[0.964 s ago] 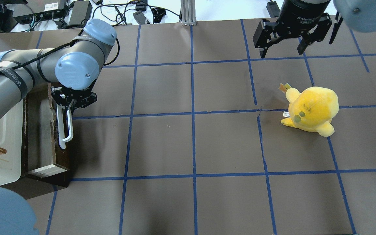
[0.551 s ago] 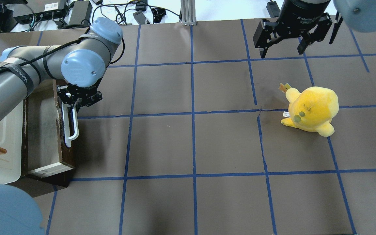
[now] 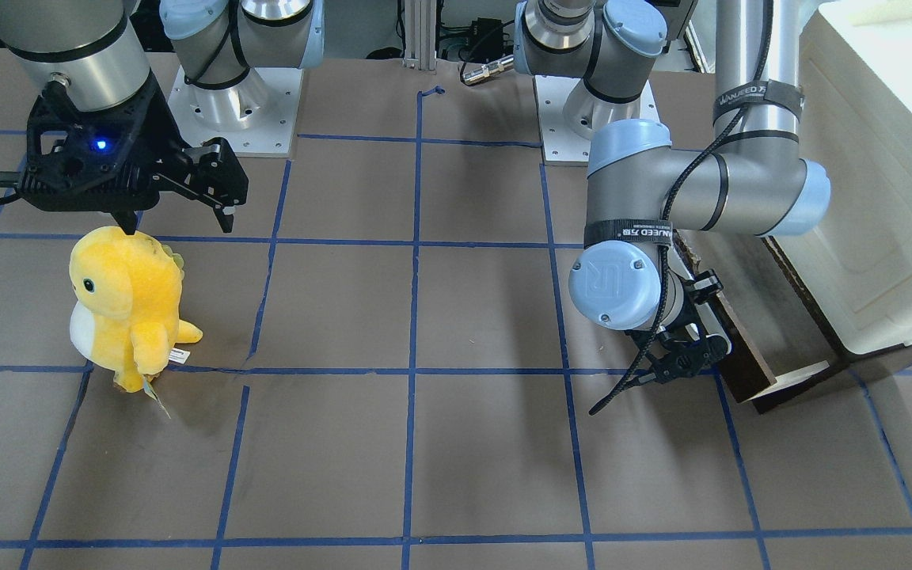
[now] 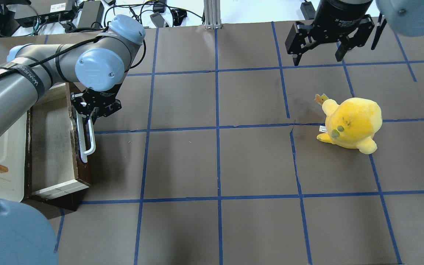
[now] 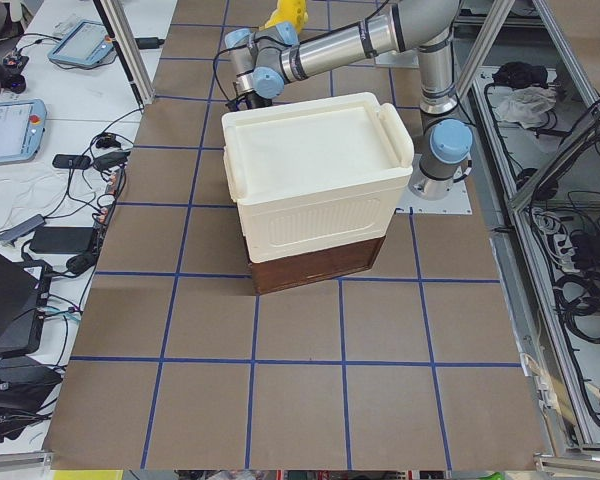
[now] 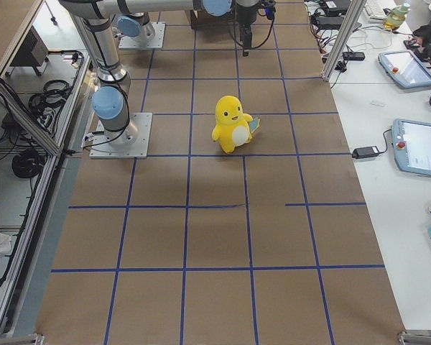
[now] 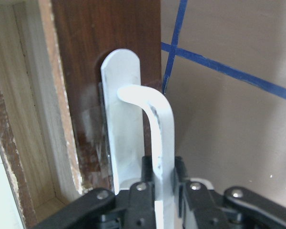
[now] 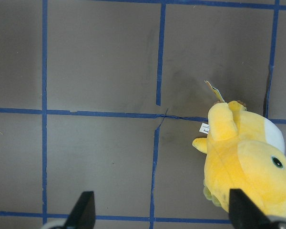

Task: Pull drawer sideways
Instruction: 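Keep pulling the drawer open with the left gripper toward the table center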

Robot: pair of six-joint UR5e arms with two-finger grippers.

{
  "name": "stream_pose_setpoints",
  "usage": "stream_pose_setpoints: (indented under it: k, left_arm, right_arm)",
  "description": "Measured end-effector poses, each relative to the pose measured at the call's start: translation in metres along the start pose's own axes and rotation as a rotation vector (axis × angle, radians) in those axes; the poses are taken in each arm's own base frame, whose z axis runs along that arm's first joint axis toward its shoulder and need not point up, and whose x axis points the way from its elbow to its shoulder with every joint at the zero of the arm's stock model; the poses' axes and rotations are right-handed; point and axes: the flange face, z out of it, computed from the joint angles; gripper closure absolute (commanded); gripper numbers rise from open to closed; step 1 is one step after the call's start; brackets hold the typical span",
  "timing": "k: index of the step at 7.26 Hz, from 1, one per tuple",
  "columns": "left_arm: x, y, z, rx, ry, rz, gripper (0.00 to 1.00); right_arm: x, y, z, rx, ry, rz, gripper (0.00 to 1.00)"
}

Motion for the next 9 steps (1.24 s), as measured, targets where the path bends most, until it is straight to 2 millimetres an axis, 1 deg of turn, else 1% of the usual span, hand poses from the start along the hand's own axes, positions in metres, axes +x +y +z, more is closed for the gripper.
stream_pose_setpoints:
  k: [4,9]
  left_arm:
    - [0.008,0.003,-0.007,0.008,-0.001,-0.006,1.00]
    - [0.013,0.003,-0.013,0.007,0.012,-0.009,1.00]
  right_arm:
    - [0.000,0.000,0.000,0.000,0.001,0.000,0.00]
    - [0.000,0.000,0.000,0.000,0.001,0.000,0.00]
